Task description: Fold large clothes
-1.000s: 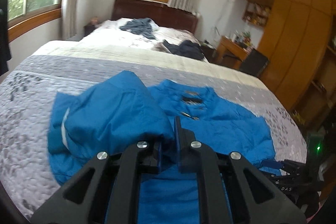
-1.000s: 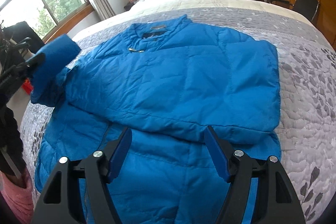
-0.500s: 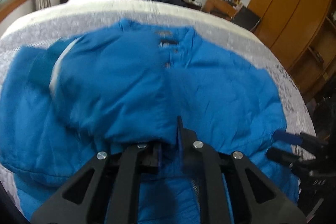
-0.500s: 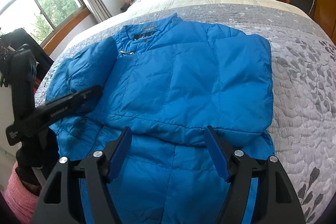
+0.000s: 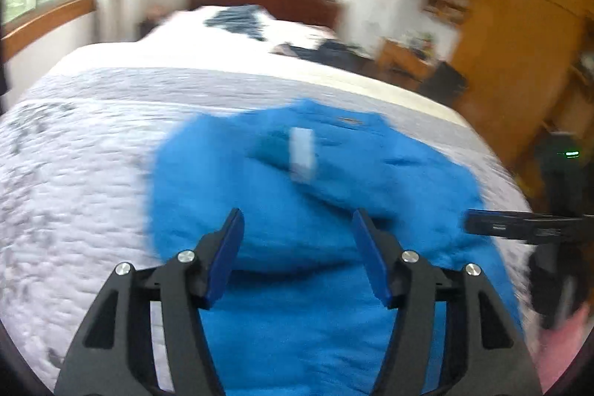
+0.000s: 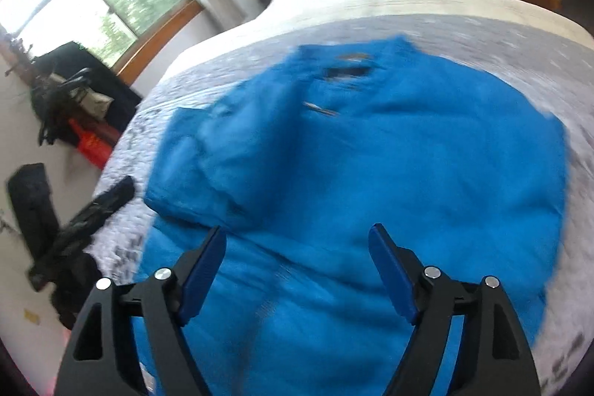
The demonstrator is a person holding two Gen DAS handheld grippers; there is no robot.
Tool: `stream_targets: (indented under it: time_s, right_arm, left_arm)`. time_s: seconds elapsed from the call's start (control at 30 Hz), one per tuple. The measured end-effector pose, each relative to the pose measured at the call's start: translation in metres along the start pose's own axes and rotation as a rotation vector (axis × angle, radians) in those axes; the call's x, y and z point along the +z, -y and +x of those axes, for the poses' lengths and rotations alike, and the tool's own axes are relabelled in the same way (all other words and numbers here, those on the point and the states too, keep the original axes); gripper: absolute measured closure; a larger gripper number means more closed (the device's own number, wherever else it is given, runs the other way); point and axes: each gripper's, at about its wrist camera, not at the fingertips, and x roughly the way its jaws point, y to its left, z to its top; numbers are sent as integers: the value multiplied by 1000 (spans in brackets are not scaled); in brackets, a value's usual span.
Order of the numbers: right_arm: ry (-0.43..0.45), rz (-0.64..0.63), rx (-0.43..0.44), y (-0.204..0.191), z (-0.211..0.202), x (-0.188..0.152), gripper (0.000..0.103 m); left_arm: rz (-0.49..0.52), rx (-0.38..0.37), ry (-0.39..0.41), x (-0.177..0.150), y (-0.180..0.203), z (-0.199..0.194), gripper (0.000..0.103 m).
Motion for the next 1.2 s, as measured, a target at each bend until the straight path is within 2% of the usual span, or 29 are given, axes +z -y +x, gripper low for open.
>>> stream_targets:
  time_s: [0.1,0.23,0.27,0.37,0.4,0.47,0.5,0.6,0.73,0.8,0.87,1.03,1.1,1.17,1.2]
  right_arm:
    - [-49,15,42,-19,30,25,22]
    - [-110,45,5,-24,72,42,22]
    - [-133,50,-1,-24,85,44,27]
    - [-168,55,4,-21,101,42,59]
    - [-161,44,-5,-21,100,40,67]
    - [-153,33,3,-19,91,38,79]
    - [-141,47,30,-16,78,36,82]
    - [-81,50,53,-7,43,37,82]
    - [-53,82,53,11,21,33,82]
    - [-71,109,32,23,28,30,82]
    - [-100,141,21,37,42,25,82]
    - [-118,143,6,45,55,24,72]
    - [-101,125,-45,39,47,24,63]
    - [-53,78,-131,28,29,24,58]
    - [-9,31,-193,17,17,26,52]
  left_arm:
    - [-49,33,-45,-1,-21,24,44]
    - [-81,14,-64,-4,-31,39,44]
    - [-77,13,-63,-3,-31,38,44]
    - [-92,-2,-45,-1,-36,30,44]
    - [-95,-1,-42,0,-37,27,44]
    - [-98,-2,-32,2,-38,22,44]
    - [-99,-8,-30,3,-36,19,44]
    - [-88,-39,-27,7,-23,13,44]
    - [-52,-91,-59,11,2,26,43]
    - [-60,-103,-104,10,9,44,43]
    - [-58,-72,-127,8,9,63,43]
    - [-29,-52,-128,5,7,74,43]
    - [-48,-63,-131,6,2,71,43]
    - [-70,-77,-126,9,-2,63,42]
    - [-70,-71,-115,11,-2,57,40]
